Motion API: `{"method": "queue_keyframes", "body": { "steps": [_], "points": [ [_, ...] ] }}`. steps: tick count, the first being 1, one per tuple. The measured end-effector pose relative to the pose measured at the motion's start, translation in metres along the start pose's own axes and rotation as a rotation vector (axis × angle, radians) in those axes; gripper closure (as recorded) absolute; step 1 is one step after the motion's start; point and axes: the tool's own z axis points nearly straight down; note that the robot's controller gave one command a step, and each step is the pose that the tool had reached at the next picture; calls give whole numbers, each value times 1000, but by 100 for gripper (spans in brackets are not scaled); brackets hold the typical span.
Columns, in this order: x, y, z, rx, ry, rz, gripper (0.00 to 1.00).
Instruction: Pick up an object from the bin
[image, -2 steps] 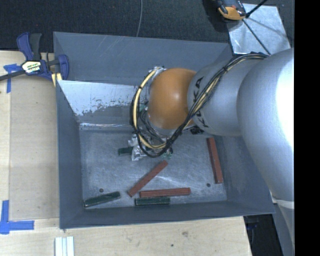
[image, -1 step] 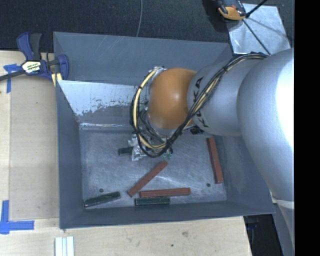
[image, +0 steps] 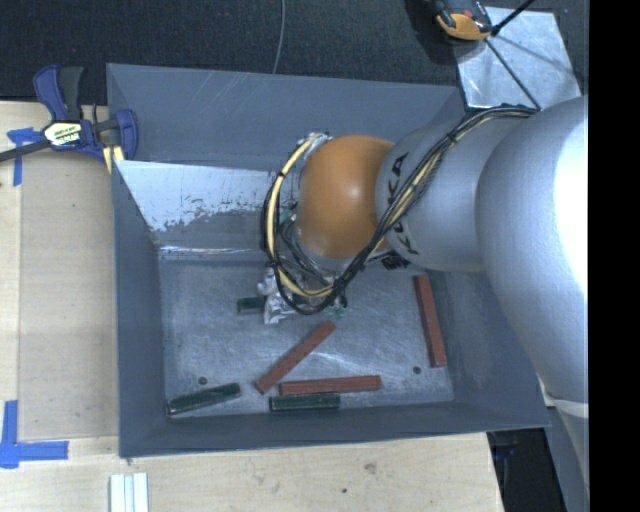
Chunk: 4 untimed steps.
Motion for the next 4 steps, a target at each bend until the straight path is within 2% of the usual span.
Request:
{"method": "queue_keyframes", "body": {
  "steps": [1, 3, 4],
  "points": [
    [4, -1, -11, 4, 21, -1, 100],
    [-1, 0, -42, 3, 14, 0, 100],
    [1, 0, -54, 4, 21, 0, 100]
  ]
}}
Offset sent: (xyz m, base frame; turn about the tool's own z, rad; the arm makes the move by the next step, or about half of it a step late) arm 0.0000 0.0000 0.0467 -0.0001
